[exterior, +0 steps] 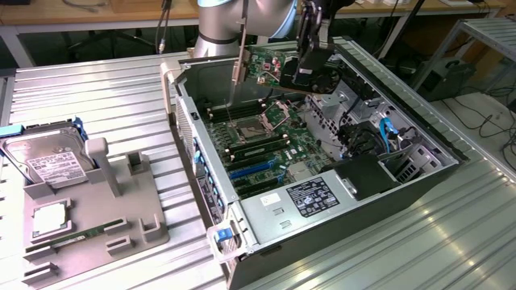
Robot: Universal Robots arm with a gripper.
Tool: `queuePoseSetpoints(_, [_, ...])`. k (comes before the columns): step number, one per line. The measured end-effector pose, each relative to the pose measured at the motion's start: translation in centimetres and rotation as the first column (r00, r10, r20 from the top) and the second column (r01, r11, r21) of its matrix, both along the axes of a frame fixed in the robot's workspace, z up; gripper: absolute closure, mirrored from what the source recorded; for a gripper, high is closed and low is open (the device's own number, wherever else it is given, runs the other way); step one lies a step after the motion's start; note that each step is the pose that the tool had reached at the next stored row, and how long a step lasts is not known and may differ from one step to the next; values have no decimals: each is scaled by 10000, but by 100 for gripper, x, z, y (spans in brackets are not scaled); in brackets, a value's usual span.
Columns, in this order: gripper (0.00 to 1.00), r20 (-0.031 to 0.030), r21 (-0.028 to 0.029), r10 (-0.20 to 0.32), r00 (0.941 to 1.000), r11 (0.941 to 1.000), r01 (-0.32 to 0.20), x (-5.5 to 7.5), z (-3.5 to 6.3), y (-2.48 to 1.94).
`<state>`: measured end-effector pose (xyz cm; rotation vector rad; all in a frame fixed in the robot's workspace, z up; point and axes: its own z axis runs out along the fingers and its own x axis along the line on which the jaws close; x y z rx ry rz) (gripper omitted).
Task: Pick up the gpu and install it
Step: 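Insert the gpu into the slot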
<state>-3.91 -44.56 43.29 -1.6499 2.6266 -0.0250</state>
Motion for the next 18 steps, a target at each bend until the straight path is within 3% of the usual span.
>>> queuePoseSetpoints(9, [73,0,0,634,9980,9980,-634,0,0,-5])
queuePoseSetpoints(18, [73,0,0,1314,9913,9913,-1314,0,0,-12])
